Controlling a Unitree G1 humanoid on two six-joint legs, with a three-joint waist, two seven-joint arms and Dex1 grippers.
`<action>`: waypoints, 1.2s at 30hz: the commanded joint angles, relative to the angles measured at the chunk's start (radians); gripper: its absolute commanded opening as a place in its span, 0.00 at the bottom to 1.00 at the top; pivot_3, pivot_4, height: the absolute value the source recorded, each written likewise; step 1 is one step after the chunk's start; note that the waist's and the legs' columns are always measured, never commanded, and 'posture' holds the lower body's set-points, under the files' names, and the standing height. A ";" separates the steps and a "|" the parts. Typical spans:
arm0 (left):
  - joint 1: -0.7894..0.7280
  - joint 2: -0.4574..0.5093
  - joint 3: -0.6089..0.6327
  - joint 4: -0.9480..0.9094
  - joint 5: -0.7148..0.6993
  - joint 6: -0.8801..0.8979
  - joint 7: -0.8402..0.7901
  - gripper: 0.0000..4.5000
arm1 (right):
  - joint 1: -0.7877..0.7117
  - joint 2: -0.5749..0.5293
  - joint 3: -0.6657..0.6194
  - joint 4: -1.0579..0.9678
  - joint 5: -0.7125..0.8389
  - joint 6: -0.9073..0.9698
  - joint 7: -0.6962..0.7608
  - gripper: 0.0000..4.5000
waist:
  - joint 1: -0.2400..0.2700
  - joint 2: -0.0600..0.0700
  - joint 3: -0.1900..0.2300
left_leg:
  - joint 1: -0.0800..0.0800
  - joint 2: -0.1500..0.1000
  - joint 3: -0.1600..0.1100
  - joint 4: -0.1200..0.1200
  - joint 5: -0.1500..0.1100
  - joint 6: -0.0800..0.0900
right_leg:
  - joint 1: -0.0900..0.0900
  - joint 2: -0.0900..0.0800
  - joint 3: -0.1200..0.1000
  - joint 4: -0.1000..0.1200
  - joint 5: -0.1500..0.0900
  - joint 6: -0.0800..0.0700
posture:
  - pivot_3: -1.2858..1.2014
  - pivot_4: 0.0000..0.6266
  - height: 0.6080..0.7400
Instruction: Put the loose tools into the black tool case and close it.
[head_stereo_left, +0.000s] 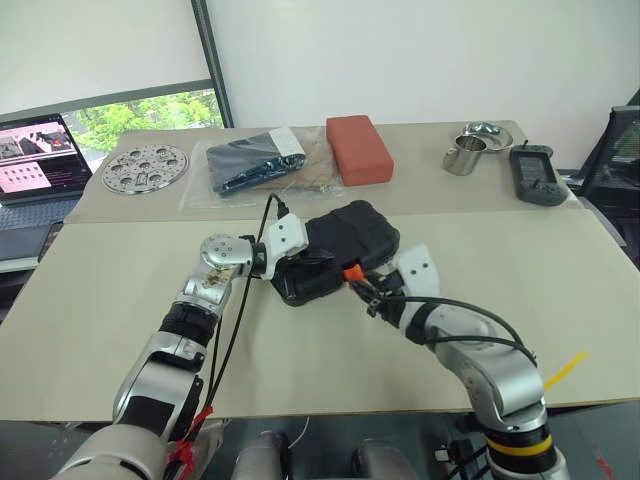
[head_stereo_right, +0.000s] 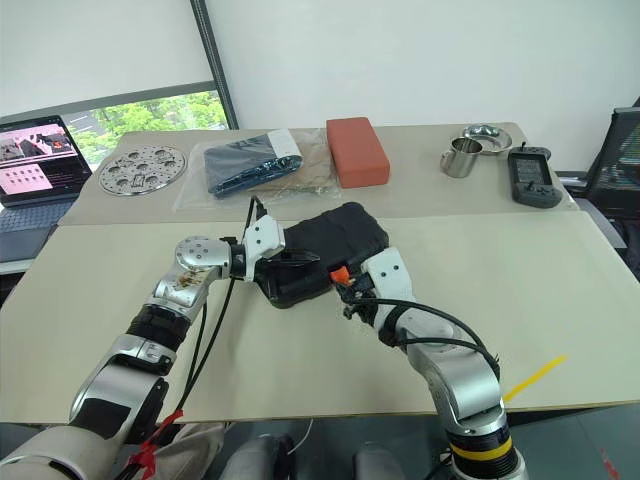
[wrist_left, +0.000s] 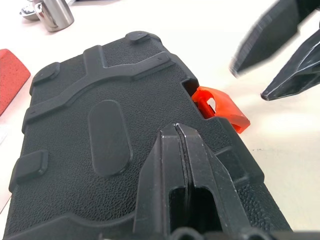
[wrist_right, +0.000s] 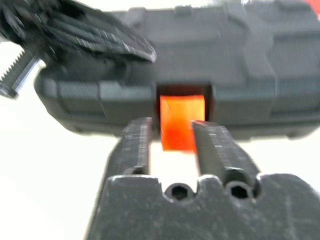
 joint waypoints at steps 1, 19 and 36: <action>0.039 -0.009 -0.042 0.038 0.041 0.010 -0.005 0.00 | -0.003 -0.004 0.001 -0.034 0.008 0.001 -0.001 0.01 | 0.000 0.000 0.000 | 0.000 0.000 0.000 0.000 0.000 0.000 | 0.000 0.000 0.000 0.000 0.000 0.000 | 0.52 0.24 1.00; 0.053 -0.009 -0.038 0.030 0.039 0.013 0.001 0.00 | -0.055 0.010 0.022 0.079 -0.026 -0.069 -0.012 0.01 | 0.001 0.000 -0.001 | 0.000 0.000 0.000 0.000 0.000 0.000 | 0.000 0.000 0.000 0.000 0.000 0.000 | 0.52 0.24 1.00; 0.066 -0.007 -0.038 0.014 0.036 0.023 0.002 0.00 | -0.088 0.026 0.039 0.151 -0.050 -0.121 -0.008 0.01 | 0.000 0.000 -0.001 | 0.000 0.000 0.000 0.000 0.000 0.000 | 0.000 0.000 0.000 0.000 0.000 0.000 | 0.52 0.24 1.00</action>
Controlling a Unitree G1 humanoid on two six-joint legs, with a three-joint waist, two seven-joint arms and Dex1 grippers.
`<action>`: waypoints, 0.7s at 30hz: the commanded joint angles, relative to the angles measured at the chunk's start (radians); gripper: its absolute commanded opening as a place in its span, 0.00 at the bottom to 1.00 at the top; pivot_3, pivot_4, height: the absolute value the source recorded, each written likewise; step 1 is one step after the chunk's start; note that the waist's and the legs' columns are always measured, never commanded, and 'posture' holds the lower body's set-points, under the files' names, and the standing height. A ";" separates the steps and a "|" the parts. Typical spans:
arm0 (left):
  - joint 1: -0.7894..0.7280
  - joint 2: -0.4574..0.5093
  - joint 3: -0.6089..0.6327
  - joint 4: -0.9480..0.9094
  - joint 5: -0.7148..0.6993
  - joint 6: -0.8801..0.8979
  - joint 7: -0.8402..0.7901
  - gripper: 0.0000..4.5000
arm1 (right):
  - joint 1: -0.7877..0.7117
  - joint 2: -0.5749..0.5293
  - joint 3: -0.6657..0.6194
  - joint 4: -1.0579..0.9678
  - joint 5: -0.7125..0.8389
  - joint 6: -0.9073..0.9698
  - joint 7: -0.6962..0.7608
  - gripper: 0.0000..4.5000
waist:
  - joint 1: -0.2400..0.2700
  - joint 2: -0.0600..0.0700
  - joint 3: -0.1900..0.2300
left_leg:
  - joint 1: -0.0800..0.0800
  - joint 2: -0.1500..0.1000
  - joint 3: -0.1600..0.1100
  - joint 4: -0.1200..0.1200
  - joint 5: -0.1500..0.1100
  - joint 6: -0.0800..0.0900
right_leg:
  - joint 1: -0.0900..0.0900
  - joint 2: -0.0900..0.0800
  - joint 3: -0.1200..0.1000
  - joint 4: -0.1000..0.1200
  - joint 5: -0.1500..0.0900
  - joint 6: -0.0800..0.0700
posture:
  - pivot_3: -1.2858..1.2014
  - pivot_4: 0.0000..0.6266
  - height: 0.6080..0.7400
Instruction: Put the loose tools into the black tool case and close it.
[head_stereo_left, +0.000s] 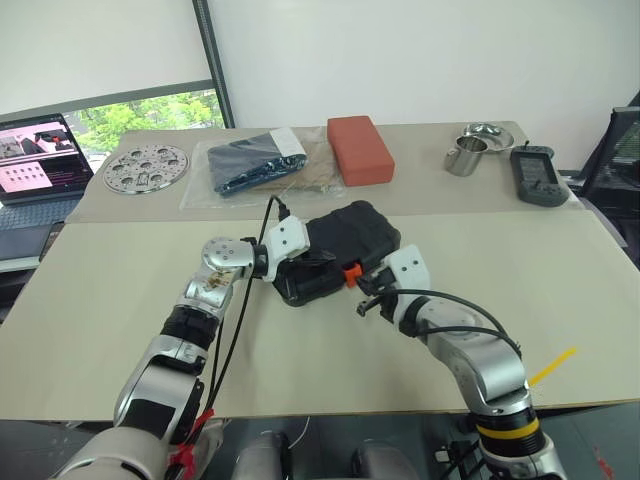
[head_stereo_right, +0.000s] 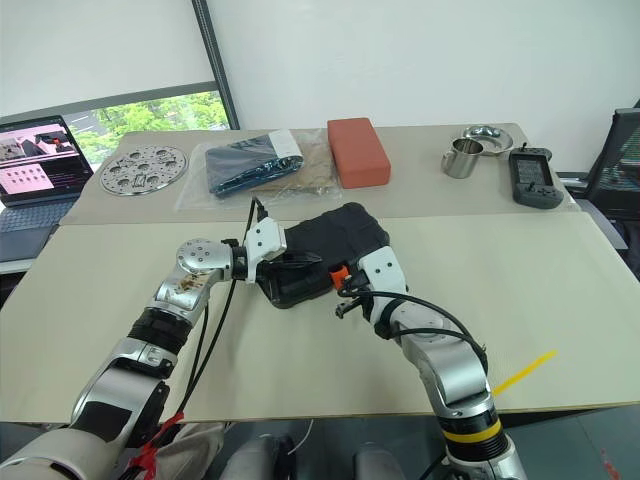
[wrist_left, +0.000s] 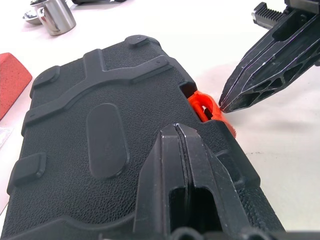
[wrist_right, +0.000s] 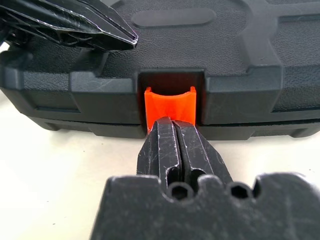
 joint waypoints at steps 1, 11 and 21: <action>0.048 -0.002 -0.039 0.035 0.036 0.027 -0.010 0.00 | -0.033 0.013 0.003 -0.003 -0.008 -0.041 0.002 0.01 | -0.002 0.000 0.000 | 0.000 0.000 0.000 0.000 0.000 0.000 | 0.000 0.000 0.000 0.000 0.000 0.000 | 0.52 0.24 1.00; 0.055 -0.003 -0.041 0.025 0.035 0.032 -0.009 0.00 | -0.059 0.032 0.015 0.034 -0.020 -0.061 0.005 0.01 | -0.010 -0.001 -0.002 | 0.001 0.000 0.000 0.000 0.000 0.000 | 0.000 0.000 0.000 0.000 0.000 0.000 | 0.52 0.24 1.00; 0.057 -0.005 -0.042 0.026 0.035 0.034 -0.009 0.00 | -0.056 0.037 0.024 0.056 -0.027 -0.078 0.012 0.01 | -0.012 -0.001 -0.002 | 0.001 0.000 0.000 0.000 0.000 0.000 | 0.001 0.000 0.000 0.000 0.000 0.000 | 0.52 0.24 1.00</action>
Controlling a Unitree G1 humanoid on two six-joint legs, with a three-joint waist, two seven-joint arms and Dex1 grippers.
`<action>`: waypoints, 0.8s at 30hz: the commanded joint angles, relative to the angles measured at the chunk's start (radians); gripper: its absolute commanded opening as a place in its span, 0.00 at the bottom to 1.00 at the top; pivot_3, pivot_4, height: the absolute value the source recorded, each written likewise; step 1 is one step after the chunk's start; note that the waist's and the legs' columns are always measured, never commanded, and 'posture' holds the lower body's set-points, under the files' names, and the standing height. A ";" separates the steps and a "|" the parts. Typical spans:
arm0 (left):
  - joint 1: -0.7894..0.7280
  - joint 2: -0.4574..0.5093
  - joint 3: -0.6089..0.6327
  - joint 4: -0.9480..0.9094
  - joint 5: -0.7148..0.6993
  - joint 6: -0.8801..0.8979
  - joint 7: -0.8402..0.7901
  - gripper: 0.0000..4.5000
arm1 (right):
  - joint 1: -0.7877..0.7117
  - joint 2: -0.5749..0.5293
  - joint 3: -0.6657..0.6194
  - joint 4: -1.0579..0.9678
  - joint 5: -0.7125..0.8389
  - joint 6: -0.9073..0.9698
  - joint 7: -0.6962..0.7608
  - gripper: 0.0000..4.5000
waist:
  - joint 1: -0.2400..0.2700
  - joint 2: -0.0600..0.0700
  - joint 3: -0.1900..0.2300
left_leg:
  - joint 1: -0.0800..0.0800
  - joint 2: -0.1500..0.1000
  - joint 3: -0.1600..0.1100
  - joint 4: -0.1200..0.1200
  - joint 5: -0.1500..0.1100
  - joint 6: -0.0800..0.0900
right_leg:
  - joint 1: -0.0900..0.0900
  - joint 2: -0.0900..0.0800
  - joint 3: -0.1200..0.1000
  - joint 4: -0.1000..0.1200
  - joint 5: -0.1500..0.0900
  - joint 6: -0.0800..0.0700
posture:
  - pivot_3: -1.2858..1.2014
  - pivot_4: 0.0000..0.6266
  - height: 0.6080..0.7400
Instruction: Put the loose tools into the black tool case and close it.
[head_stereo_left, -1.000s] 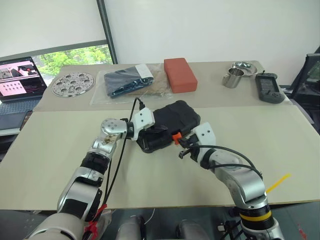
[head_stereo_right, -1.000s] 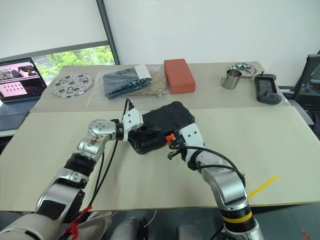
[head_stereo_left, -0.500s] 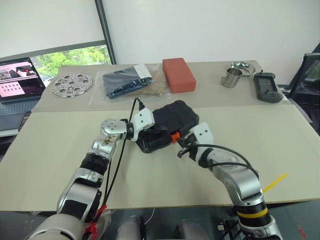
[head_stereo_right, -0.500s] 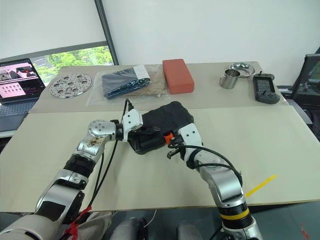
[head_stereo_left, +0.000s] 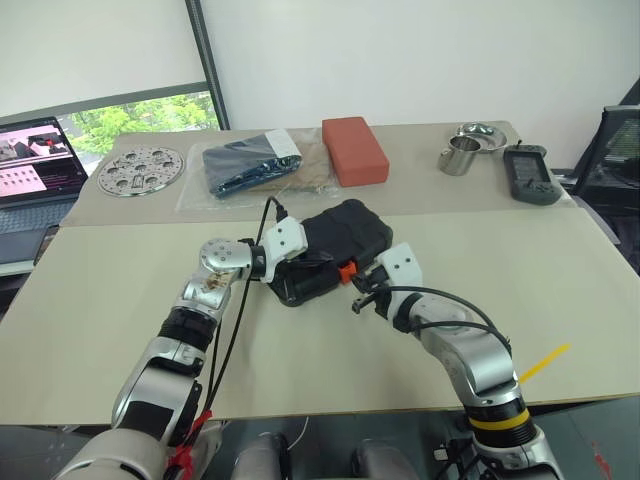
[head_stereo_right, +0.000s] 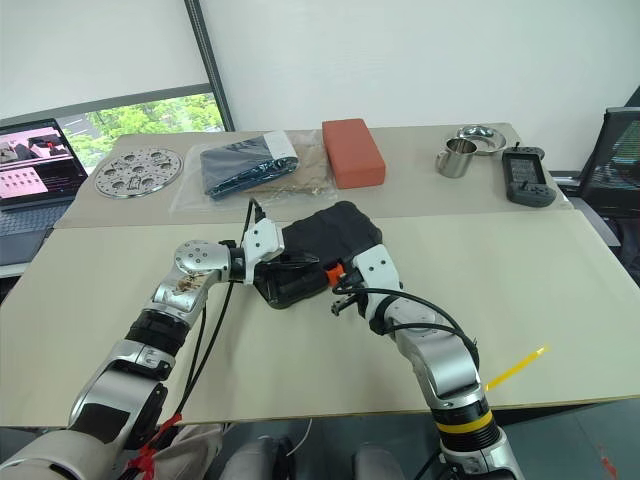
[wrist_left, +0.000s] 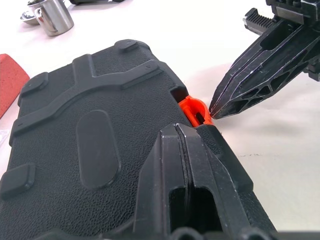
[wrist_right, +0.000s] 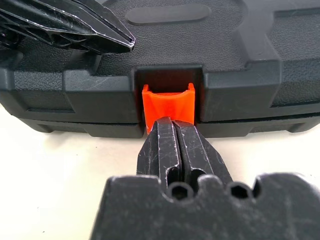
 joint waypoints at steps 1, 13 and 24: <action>0.046 -0.012 -0.044 0.039 0.035 0.027 -0.011 0.00 | -0.027 0.015 0.007 -0.004 -0.009 -0.039 0.001 0.01 | 0.000 0.000 0.000 | 0.000 0.000 0.000 0.000 0.000 0.000 | 0.000 0.000 0.000 0.000 0.000 0.000 | 0.52 0.24 1.00; 0.056 -0.013 -0.045 0.028 0.034 0.031 -0.009 0.00 | -0.065 0.038 0.013 0.063 -0.030 -0.061 0.006 0.01 | -0.008 0.000 0.000 | 0.000 0.000 0.000 0.000 0.000 0.000 | 0.000 0.000 0.000 0.000 0.000 0.000 | 0.52 0.24 1.00; 0.062 -0.020 -0.046 0.029 0.035 0.030 -0.005 0.00 | -0.068 0.047 0.019 0.071 -0.041 -0.069 0.011 0.01 | -0.010 0.000 0.000 | 0.000 0.000 0.000 0.000 0.000 0.000 | 0.000 0.000 0.000 0.000 0.000 0.000 | 0.52 0.24 1.00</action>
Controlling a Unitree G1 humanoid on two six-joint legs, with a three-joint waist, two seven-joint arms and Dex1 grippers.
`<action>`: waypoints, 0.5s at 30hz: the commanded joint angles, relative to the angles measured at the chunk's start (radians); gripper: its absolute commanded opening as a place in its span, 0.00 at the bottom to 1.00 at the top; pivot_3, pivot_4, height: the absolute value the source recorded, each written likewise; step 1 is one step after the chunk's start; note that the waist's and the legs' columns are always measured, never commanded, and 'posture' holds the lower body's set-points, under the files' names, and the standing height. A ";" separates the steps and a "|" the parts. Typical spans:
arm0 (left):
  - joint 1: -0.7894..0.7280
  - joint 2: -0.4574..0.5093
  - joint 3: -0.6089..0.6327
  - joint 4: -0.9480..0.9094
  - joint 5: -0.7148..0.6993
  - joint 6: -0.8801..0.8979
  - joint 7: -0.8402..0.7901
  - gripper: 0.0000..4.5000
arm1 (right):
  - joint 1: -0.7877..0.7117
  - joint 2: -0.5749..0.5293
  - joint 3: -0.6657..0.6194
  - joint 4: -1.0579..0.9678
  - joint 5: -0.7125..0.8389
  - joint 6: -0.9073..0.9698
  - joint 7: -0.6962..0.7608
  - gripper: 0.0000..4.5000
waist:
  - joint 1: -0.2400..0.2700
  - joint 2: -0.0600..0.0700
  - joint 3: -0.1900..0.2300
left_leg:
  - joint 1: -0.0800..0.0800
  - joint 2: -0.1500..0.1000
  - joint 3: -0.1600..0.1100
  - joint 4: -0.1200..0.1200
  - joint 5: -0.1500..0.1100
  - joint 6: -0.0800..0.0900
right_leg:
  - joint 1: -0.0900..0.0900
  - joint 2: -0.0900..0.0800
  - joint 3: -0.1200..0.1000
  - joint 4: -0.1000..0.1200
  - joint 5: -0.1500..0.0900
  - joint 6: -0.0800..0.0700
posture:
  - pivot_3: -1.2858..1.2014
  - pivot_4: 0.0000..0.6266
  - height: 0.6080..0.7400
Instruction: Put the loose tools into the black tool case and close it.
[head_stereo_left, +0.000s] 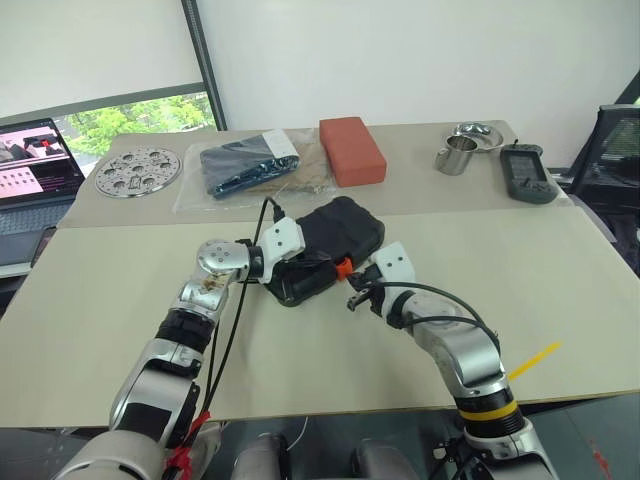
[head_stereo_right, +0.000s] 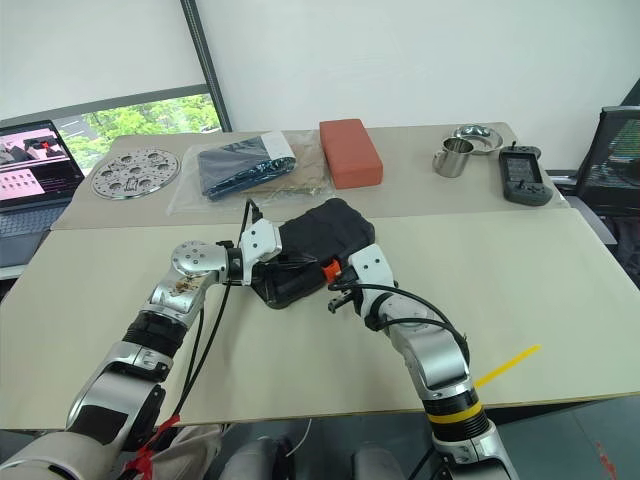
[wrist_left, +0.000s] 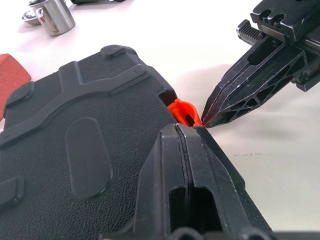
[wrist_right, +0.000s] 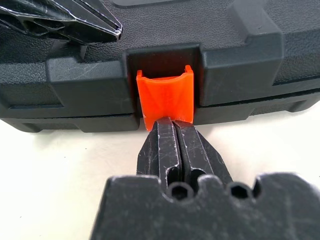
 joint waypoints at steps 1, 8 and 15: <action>0.050 -0.018 -0.051 0.042 0.035 0.029 -0.011 0.00 | -0.031 0.012 0.010 -0.023 -0.005 -0.038 0.006 0.01 | 0.000 0.000 0.000 | 0.000 0.000 0.000 0.000 0.000 0.000 | 0.000 0.000 0.000 0.000 0.000 0.000 | 0.52 0.24 1.00; 0.090 0.019 0.097 -0.085 -0.074 0.041 0.051 0.00 | 0.088 -0.137 -0.076 -0.129 0.055 -0.114 0.148 0.01 | 0.007 -0.001 0.001 | -0.003 0.000 0.000 0.000 -0.001 0.001 | -0.001 -0.001 0.000 -0.002 0.000 0.000 | 0.52 0.24 1.00; 0.278 0.106 0.281 -0.395 -0.258 0.208 0.107 0.00 | 0.174 -0.288 -0.225 -0.048 0.128 -0.341 0.343 0.07 | -0.005 -0.003 0.004 | -0.005 0.001 0.000 -0.002 -0.001 0.002 | -0.003 0.001 0.000 -0.005 0.000 0.000 | 0.52 0.24 1.00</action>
